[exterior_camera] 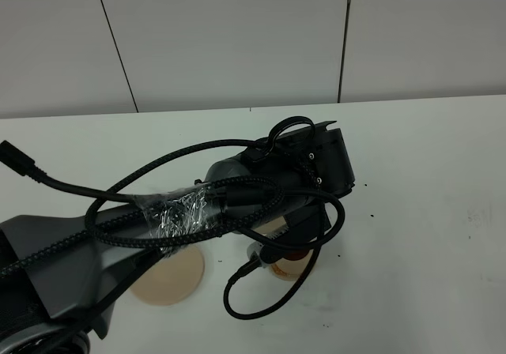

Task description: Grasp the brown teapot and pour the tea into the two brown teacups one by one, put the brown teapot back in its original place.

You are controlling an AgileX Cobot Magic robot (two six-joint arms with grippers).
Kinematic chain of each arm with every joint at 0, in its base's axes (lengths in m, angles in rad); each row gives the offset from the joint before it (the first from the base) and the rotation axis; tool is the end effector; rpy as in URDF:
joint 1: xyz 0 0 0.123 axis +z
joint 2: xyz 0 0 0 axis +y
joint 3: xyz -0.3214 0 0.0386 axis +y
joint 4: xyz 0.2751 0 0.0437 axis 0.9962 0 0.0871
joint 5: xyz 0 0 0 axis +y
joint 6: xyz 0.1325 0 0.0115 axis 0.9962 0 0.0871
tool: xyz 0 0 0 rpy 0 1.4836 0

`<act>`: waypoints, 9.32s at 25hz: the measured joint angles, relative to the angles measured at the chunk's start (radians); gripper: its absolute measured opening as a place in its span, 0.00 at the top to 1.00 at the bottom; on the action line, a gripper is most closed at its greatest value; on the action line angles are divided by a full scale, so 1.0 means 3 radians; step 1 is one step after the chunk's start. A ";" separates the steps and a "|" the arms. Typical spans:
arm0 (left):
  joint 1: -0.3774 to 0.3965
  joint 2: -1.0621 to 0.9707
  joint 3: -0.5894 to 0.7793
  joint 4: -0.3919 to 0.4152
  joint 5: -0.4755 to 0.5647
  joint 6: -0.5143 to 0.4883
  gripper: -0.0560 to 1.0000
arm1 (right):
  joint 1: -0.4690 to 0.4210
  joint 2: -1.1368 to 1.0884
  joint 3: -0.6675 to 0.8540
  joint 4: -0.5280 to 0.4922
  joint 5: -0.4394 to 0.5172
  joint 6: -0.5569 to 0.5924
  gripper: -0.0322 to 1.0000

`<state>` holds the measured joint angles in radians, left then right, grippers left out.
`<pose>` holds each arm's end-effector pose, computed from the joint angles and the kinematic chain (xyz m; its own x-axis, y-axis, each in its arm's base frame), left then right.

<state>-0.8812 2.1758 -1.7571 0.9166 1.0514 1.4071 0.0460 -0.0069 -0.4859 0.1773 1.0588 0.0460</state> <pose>0.4035 -0.3453 0.2056 0.5795 0.3418 0.7398 0.3804 -0.9163 0.1253 0.0161 0.0212 0.2682 -0.4744 0.1099 -0.8734 -0.1201 0.9748 0.1879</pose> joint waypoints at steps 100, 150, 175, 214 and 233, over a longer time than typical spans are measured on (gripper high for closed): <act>0.0701 -0.0236 -0.0482 -0.2433 0.0452 -0.1300 0.79 | 0.0000 0.0000 0.0000 0.0003 0.0000 0.0000 0.74; 0.1456 -0.1029 0.1414 -0.2170 0.0198 -0.1756 0.79 | 0.0000 0.0000 0.0000 0.0005 0.0000 0.0000 0.74; 0.1970 -0.1702 0.2530 -0.2166 -0.0988 -0.1963 0.79 | 0.0000 0.0000 0.0000 0.0005 0.0000 0.0000 0.74; 0.1822 -0.1500 0.2543 -0.2264 -0.1287 -0.2318 0.79 | 0.0000 0.0000 0.0000 0.0005 0.0000 0.0000 0.74; 0.1822 -0.1408 0.2543 -0.2253 -0.1389 -0.2383 0.79 | 0.0000 0.0000 0.0000 0.0005 0.0000 0.0000 0.74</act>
<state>-0.3346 1.7535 -0.9941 0.2406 0.6347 0.6922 0.0460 -0.0069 -0.4859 0.1789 1.0588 0.0460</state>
